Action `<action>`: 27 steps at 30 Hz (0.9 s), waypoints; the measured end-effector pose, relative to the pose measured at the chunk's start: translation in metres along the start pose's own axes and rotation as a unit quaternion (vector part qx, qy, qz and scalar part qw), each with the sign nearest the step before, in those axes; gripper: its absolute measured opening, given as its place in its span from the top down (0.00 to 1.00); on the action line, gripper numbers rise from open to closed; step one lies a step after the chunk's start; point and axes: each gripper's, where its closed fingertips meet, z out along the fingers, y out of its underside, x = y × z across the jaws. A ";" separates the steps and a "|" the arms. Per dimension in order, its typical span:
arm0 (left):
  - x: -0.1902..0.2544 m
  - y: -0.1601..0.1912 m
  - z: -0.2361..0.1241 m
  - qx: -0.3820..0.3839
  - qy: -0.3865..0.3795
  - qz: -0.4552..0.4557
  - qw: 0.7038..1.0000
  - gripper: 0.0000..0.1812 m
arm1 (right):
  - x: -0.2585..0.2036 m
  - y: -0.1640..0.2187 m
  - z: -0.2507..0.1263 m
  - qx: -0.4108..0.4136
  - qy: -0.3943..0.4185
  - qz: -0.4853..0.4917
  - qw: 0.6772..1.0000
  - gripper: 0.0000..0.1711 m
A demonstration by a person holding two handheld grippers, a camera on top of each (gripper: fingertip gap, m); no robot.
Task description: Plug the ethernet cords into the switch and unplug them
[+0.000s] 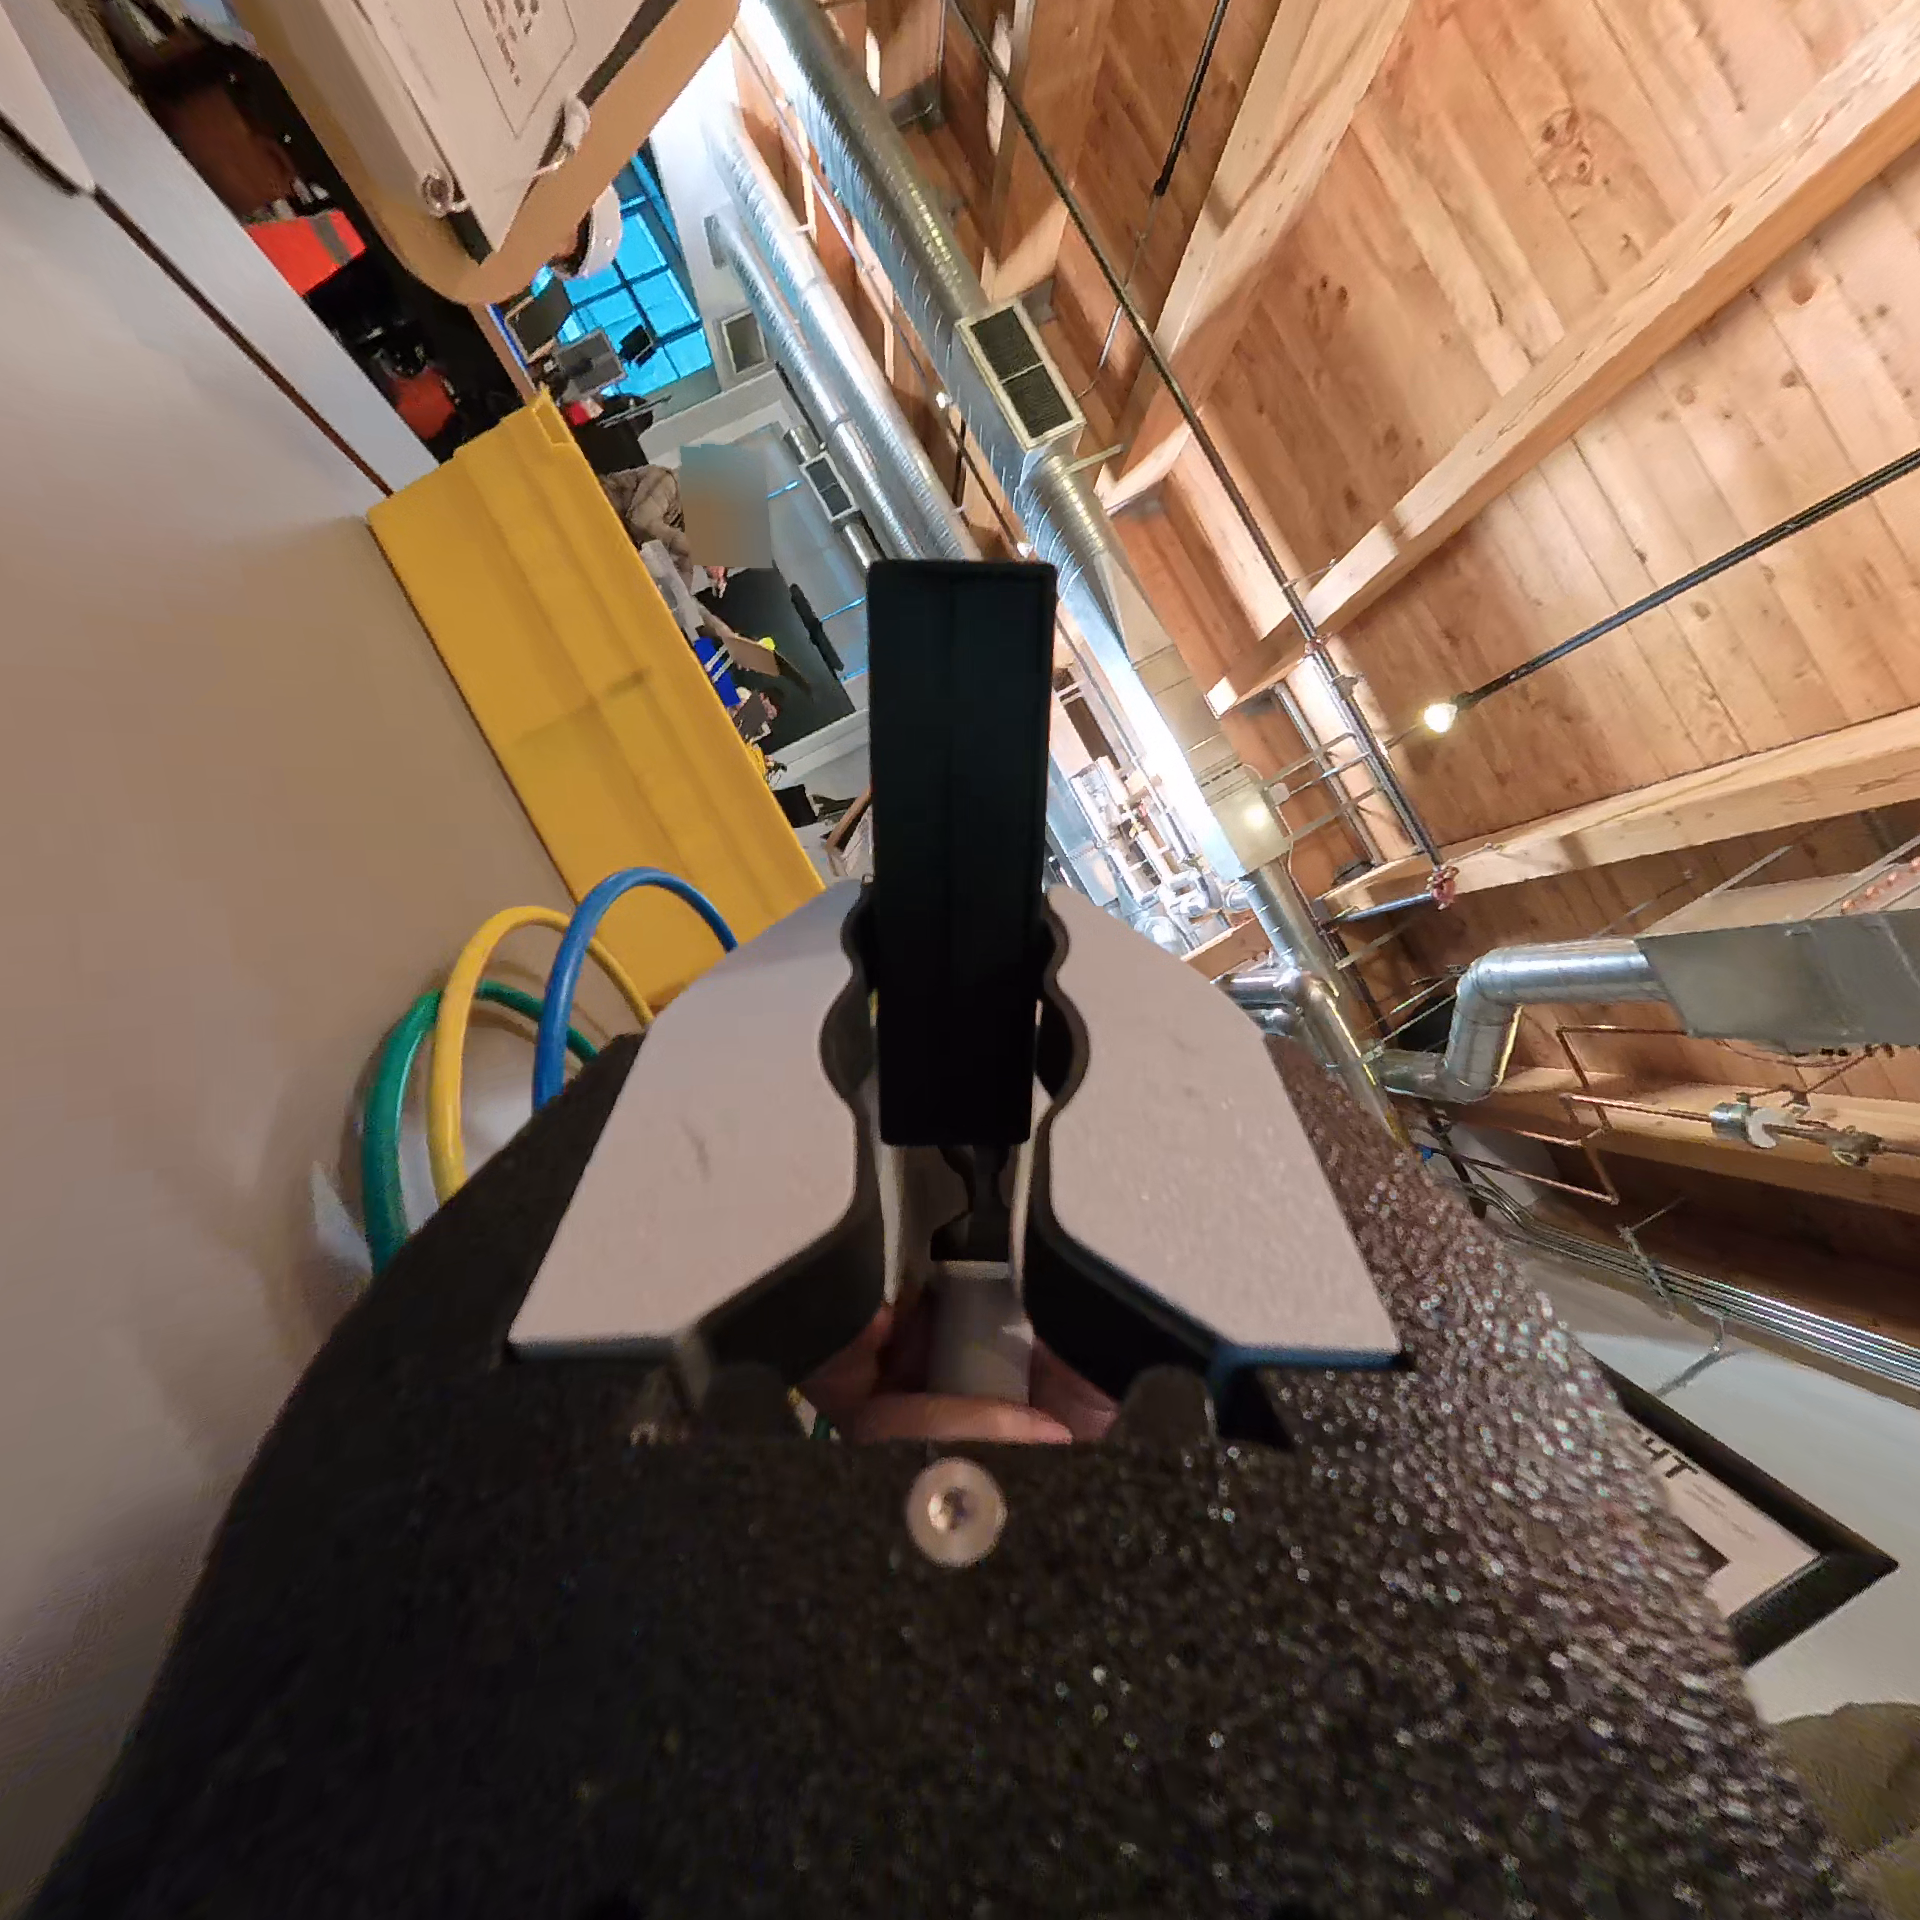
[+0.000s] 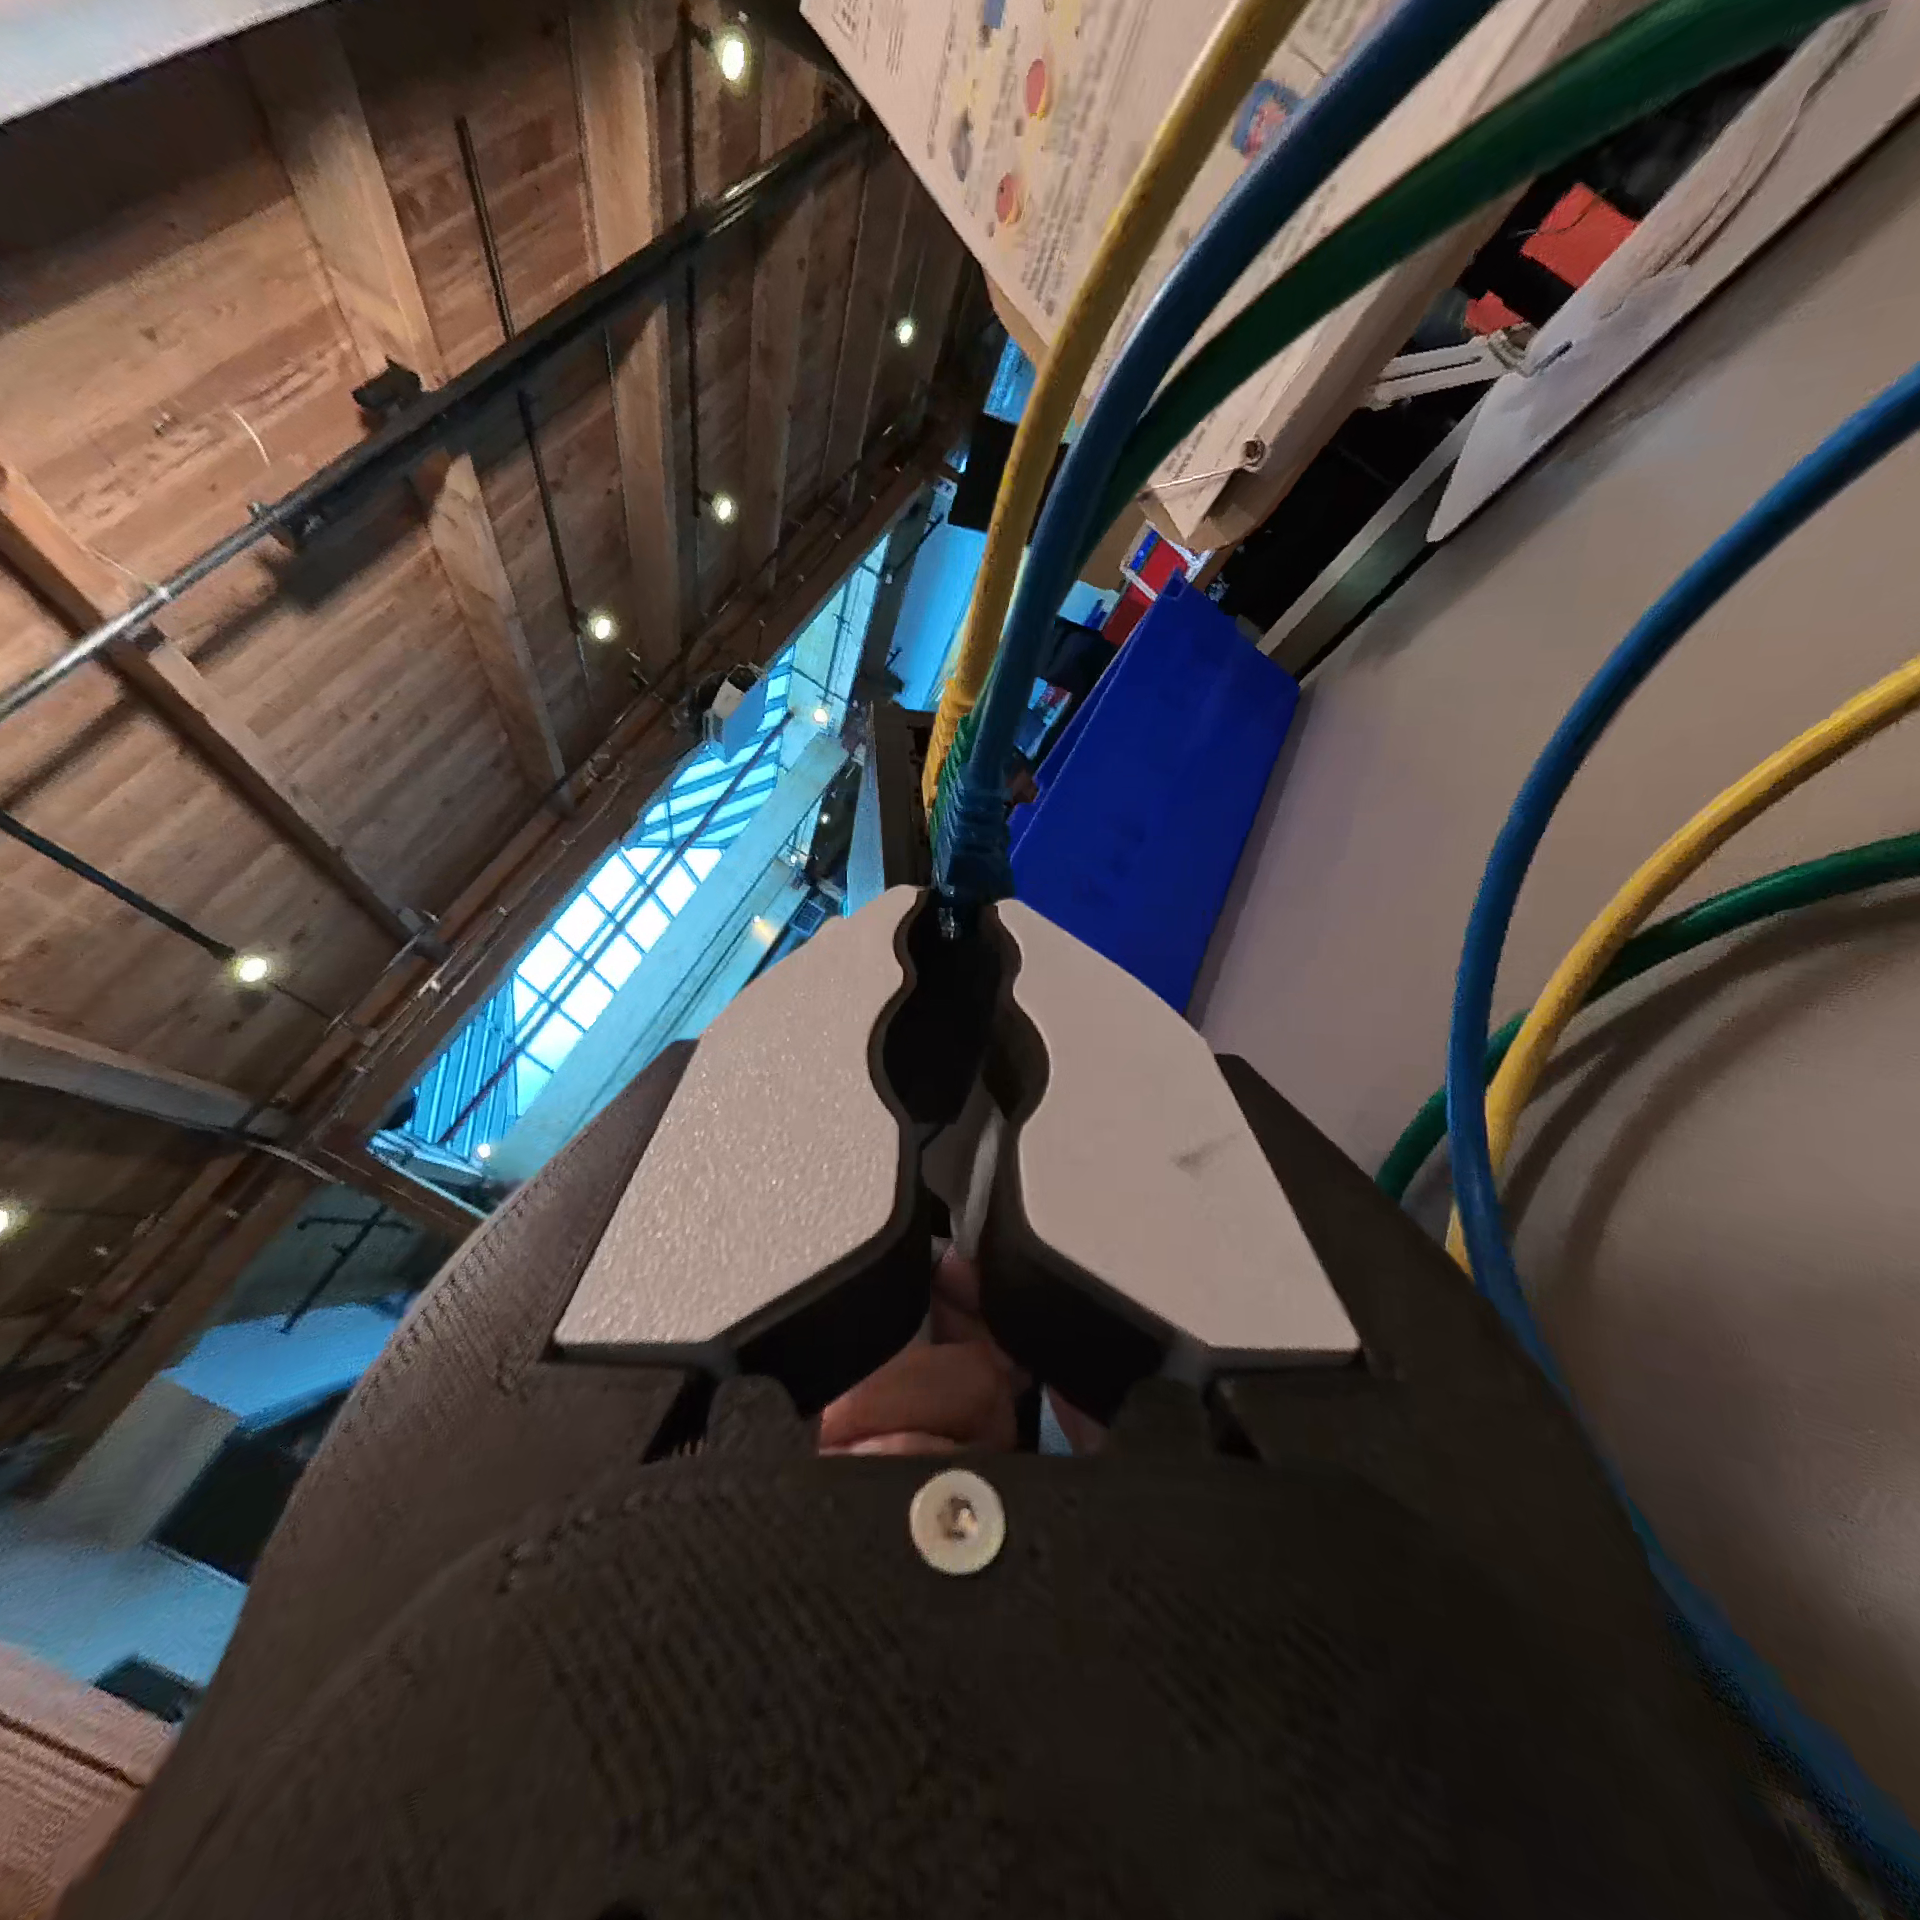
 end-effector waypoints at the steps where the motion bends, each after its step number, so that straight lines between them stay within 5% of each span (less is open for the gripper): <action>1: 0.001 -0.001 0.000 0.001 0.001 0.003 1.000 0.85 | -0.001 0.000 0.001 -0.001 -0.006 -0.004 1.000 0.96; 16: 0.002 -0.002 0.000 -0.003 0.013 -0.038 0.999 0.85 | -0.004 -0.003 0.002 -0.029 -0.018 -0.093 0.995 0.95; 20: 0.007 0.000 0.002 -0.019 -0.010 0.103 0.994 0.85 | -0.004 -0.004 0.001 -0.013 -0.038 -0.040 0.998 0.95; 27: 0.006 0.000 0.002 -0.014 0.005 0.041 0.999 0.85 | -0.005 -0.007 0.003 0.027 -0.054 0.031 0.998 0.95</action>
